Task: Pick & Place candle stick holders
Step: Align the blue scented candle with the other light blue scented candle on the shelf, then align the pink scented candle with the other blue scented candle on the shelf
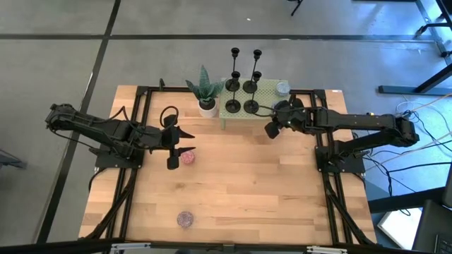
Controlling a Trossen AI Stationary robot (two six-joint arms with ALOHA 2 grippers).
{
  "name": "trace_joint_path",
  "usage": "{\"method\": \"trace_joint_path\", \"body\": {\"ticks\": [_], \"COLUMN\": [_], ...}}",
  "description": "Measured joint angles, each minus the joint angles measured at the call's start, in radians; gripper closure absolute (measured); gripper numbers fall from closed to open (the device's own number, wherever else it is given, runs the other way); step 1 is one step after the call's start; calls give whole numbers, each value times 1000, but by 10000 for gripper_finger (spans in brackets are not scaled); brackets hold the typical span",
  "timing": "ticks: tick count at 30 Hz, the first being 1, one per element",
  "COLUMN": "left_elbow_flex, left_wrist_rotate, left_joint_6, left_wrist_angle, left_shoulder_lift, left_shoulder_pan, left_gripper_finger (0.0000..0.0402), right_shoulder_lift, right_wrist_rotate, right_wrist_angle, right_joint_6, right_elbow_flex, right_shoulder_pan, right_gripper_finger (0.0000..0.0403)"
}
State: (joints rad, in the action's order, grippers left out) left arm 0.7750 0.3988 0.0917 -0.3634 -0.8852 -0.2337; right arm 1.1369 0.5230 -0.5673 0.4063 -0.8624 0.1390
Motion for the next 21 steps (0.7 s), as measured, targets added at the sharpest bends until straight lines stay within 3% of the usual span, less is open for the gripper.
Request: {"method": "trace_joint_path", "body": {"ticks": [5, 10, 17, 21], "left_elbow_flex": [0, 0, 0, 0], "left_wrist_rotate": [-3, -93, -72, -80], "left_joint_6": [0, -42, -13, 34], "left_wrist_angle": [0, -21, -133, -143], "left_shoulder_lift": [0, 0, -42, -93], "left_shoulder_pan": [0, 0, 0, 0], "left_gripper_finger": [217, 217, 216, 206], "right_shoulder_lift": [0, -1, 4, 6], "right_wrist_rotate": [-37, -155, -287, -292], "right_wrist_angle": [2, 36, 212, 305], "right_joint_6": [-42, -60, -222, -326], "right_elbow_flex": [-93, -175, -150, -139], "right_shoulder_pan": [-41, -119, -208, -217], "right_gripper_finger": [316, 316, 316, 316]}}
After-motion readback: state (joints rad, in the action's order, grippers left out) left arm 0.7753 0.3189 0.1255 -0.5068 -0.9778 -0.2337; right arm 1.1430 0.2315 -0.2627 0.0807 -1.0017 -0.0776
